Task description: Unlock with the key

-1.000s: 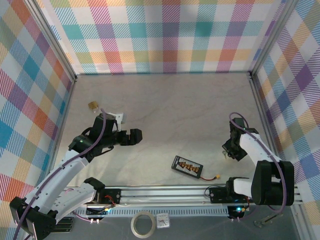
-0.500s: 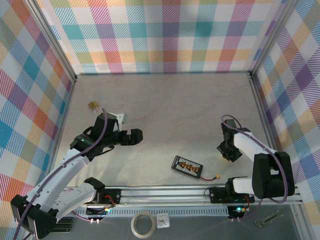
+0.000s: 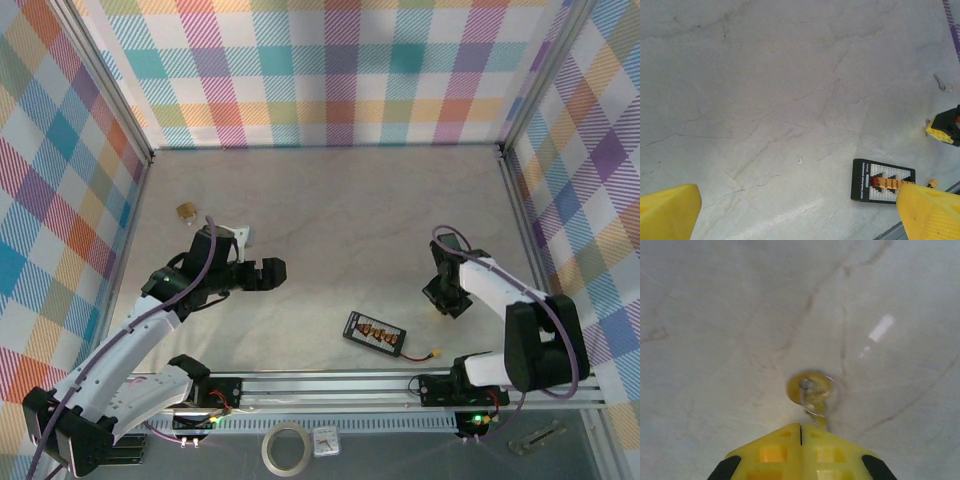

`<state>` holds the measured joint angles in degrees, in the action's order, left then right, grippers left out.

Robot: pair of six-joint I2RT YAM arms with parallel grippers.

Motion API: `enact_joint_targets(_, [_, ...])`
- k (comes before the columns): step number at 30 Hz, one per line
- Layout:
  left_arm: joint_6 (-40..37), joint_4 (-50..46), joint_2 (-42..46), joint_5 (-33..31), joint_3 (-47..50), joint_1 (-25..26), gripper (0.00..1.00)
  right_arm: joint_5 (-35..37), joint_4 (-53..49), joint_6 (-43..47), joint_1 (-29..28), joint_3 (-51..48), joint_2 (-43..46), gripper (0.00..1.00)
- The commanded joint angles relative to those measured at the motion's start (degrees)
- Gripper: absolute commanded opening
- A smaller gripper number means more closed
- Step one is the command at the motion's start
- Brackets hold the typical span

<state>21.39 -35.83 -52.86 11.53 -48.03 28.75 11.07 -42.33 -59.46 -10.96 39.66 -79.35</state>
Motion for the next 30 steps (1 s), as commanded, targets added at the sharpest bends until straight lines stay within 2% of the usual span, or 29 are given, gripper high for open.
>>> enact_joint_targets(1, [-0.9,0.2,-0.3,1.0,0.2,0.3,1.00,0.7,0.1,1.8,-0.2,3.4,-3.0,0.00])
enact_joint_targets(6, [-0.7,-0.2,0.3,0.8,0.5,0.3,1.00,0.7,-1.7,4.9,0.1,5.2,-0.1,0.00])
enact_joint_targets(7, [-0.7,-0.4,0.4,0.8,0.5,0.3,1.00,1.2,-3.1,5.7,0.2,5.6,0.7,0.02])
enact_joint_targets(10, [-0.6,-0.2,0.5,0.7,0.7,0.3,1.00,1.2,-5.9,9.6,2.4,5.3,2.5,0.21])
enact_joint_targets(16, [-0.6,0.1,0.0,1.3,0.6,0.3,1.00,-0.2,-5.3,17.1,4.3,1.9,5.8,0.44])
enact_joint_targets(21, [-0.7,0.2,-0.3,1.5,0.5,0.3,1.00,0.2,-6.8,19.5,4.2,1.9,3.2,0.44])
enact_joint_targets(30, [-0.6,0.3,-0.4,1.4,0.7,0.3,1.00,-1.3,-4.5,17.6,4.1,-1.0,1.9,0.45])
